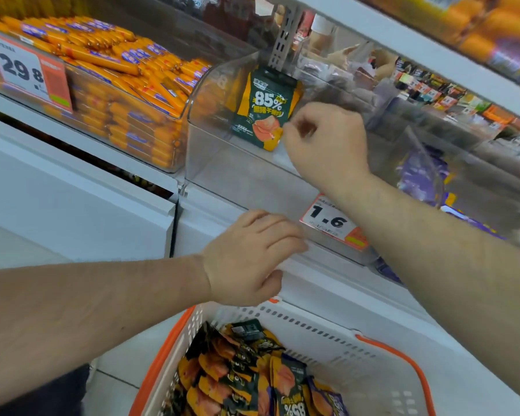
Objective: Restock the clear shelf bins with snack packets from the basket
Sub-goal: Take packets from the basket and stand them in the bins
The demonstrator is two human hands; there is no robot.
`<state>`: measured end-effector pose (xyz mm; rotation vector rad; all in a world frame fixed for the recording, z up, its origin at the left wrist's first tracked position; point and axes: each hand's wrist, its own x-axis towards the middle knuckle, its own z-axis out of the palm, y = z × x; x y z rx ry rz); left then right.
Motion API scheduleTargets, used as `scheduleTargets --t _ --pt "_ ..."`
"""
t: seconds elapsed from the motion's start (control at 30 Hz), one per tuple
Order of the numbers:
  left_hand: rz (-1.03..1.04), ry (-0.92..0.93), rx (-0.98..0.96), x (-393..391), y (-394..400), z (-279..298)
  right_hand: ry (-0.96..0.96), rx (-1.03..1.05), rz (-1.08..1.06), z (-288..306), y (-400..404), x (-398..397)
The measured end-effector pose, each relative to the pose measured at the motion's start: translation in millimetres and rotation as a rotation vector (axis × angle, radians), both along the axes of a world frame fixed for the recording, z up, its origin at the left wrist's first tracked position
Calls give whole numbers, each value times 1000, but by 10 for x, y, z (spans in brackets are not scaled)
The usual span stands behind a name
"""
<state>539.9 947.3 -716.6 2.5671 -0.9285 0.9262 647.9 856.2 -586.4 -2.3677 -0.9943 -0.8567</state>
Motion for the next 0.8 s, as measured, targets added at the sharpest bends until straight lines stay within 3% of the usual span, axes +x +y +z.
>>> scheduleTargets --t 0.1,0.17,0.3,0.4,0.47,0.57,0.67,0.8 --pt "17 210 69 -68 10 -168 -222 84 349 -209 -258 -468" --pt "27 352 132 -149 -13 -261 -154 111 403 -451 -436 -703" --pt "113 682 302 -344 -145 -419 320 7 209 -1299 -861 -955" --pt "77 832 423 -439 -219 -489 820 -442 -20 -1945 -1174 -1045" --pt "58 885 476 -471 -219 -548 1102 -699 -45 -2277 -1338 -1155" --pt "30 932 520 -497 -216 -557 1318 -960 -3 -2578 -1476 -1394" --pt "26 970 510 -482 -209 -568 1379 -1144 -44 -2711 -1512 -1614" --pt "35 971 462 -456 -209 -573 1148 -1192 -14 -2856 -1495 -1789"
